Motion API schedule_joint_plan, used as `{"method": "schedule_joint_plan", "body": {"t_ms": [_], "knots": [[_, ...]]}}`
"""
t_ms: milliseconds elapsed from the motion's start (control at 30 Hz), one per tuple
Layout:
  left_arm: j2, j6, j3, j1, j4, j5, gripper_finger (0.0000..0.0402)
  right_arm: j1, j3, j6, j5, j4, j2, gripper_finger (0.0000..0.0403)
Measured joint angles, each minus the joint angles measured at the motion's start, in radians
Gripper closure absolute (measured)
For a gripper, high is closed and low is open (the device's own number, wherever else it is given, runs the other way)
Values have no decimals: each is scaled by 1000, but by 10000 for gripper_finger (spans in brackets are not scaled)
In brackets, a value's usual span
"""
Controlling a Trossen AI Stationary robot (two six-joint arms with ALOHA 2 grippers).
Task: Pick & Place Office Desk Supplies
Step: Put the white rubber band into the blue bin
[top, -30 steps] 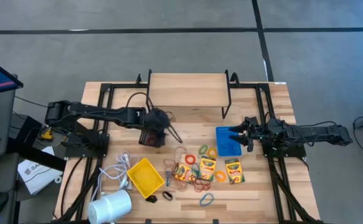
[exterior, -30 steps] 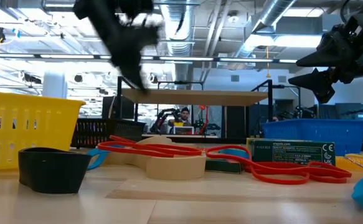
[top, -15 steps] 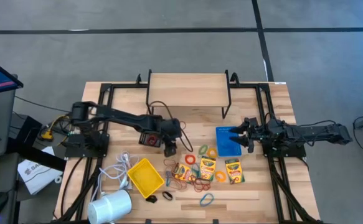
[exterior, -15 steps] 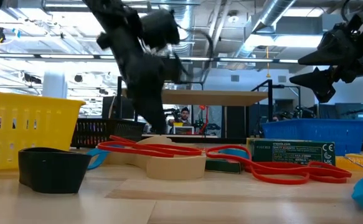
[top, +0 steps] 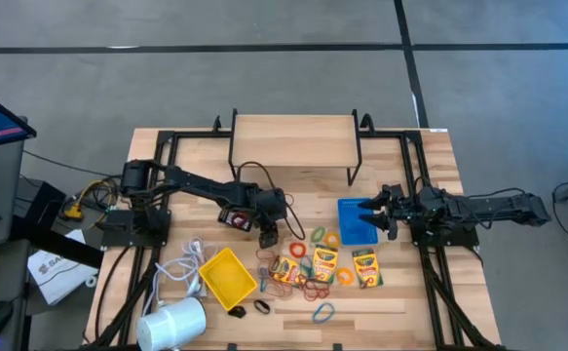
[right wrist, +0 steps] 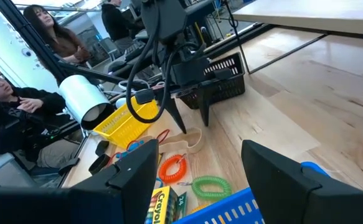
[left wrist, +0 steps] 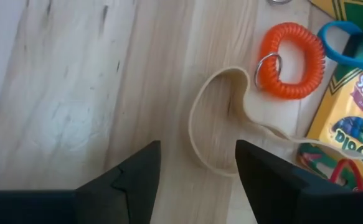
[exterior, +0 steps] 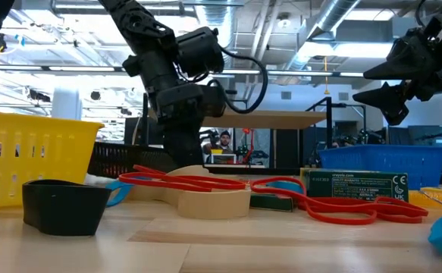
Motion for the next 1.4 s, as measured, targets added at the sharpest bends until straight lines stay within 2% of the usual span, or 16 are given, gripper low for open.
{"method": "schedule_joint_plan", "body": {"t_ms": [433,567,800,1000,1400], "knots": [[0,37,0,-17,2,0,248,0,0,0,0,0,0,175],[0,45,0,-17,2,0,289,0,0,0,0,0,0,175],[0,96,0,-17,5,36,393,0,0,0,0,0,0,175],[-52,112,0,-18,66,40,399,0,0,0,0,0,0,175],[-374,183,1,-17,196,-53,401,1,0,-1,1,84,0,175]]}}
